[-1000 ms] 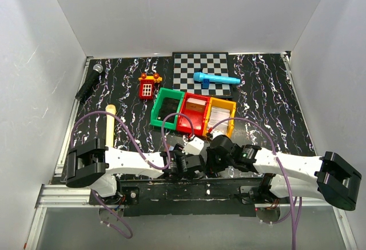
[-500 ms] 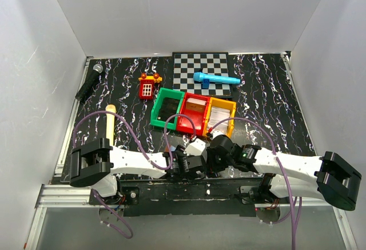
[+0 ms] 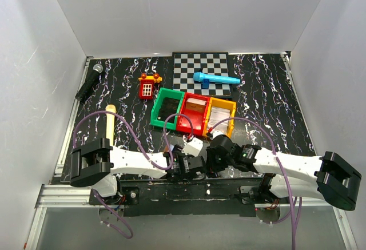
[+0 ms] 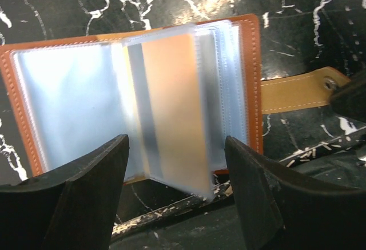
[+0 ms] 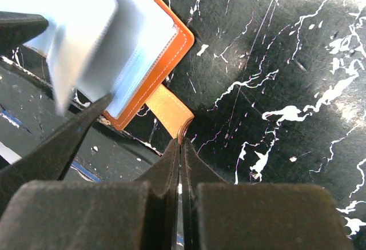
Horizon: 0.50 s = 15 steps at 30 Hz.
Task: Take the credit cards out of the card holder
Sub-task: Remove the credit card from the card holder.
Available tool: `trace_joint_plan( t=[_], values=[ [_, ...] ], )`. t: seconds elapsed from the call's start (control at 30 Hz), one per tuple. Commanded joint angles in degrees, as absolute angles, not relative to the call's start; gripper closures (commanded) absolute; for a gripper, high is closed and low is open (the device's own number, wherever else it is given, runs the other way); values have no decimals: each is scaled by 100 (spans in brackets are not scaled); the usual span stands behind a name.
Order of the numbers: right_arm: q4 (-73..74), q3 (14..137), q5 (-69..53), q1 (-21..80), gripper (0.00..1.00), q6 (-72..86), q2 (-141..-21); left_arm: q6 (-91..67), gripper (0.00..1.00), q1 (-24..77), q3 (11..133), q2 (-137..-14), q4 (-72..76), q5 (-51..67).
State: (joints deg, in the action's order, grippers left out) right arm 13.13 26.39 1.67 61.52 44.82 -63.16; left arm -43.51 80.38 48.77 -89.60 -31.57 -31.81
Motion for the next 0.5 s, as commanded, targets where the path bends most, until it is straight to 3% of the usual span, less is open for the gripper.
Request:
trace_joint_plan(
  t=[0.0,0.47],
  values=[
    [1283,2637,176,6126,99,4474,-6284,-4561,32,8024,5001,-8956,-3911,-3761],
    [1248,2637,149,6126,99,4482,-6328,-4544,32,8016,4878,-8587,-3744,-3770]
  ],
)
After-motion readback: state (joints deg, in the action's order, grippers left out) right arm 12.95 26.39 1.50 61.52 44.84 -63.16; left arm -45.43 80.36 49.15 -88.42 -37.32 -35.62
